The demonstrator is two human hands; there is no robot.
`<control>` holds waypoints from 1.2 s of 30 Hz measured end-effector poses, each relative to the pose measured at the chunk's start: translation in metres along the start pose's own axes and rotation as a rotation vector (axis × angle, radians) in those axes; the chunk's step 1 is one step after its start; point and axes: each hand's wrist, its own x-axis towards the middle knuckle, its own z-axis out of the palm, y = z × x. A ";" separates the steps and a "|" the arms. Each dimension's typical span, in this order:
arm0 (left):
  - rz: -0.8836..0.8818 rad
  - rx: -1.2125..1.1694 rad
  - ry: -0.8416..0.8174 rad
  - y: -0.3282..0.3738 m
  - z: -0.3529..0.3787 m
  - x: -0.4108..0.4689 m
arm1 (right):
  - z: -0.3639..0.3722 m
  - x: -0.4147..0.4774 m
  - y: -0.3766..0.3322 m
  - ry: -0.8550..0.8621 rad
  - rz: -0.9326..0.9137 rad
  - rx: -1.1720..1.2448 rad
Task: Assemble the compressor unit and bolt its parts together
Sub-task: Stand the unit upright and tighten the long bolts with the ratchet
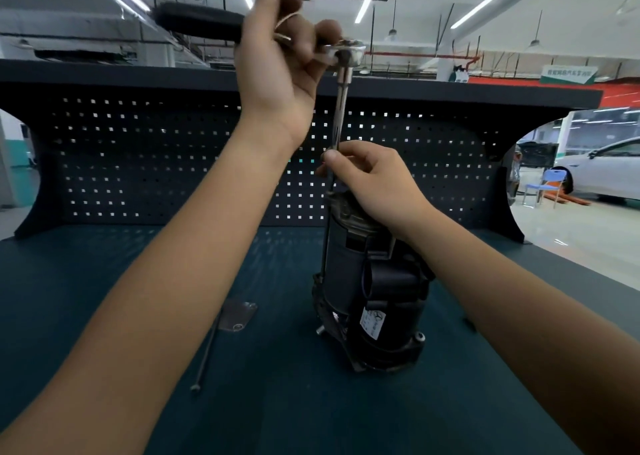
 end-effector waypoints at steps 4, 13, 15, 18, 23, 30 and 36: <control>-0.316 -0.272 0.075 0.006 -0.008 0.022 | 0.002 0.001 0.001 -0.062 -0.008 -0.021; -0.215 0.016 0.039 -0.002 -0.001 0.019 | -0.002 0.000 0.003 0.051 -0.028 -0.109; 0.002 0.283 -0.031 -0.005 -0.001 0.007 | 0.001 0.002 0.002 0.091 -0.027 -0.142; 0.208 0.543 -0.097 -0.009 0.000 -0.001 | 0.003 0.004 0.002 0.114 -0.019 -0.143; -0.149 0.021 0.021 -0.003 0.000 0.013 | 0.003 0.001 0.001 0.073 -0.019 -0.125; -0.569 -0.250 0.027 -0.006 0.004 0.030 | 0.007 0.002 -0.001 -0.030 -0.008 -0.018; -0.219 0.115 -0.108 -0.008 0.004 0.008 | 0.002 0.004 0.002 0.057 -0.030 -0.025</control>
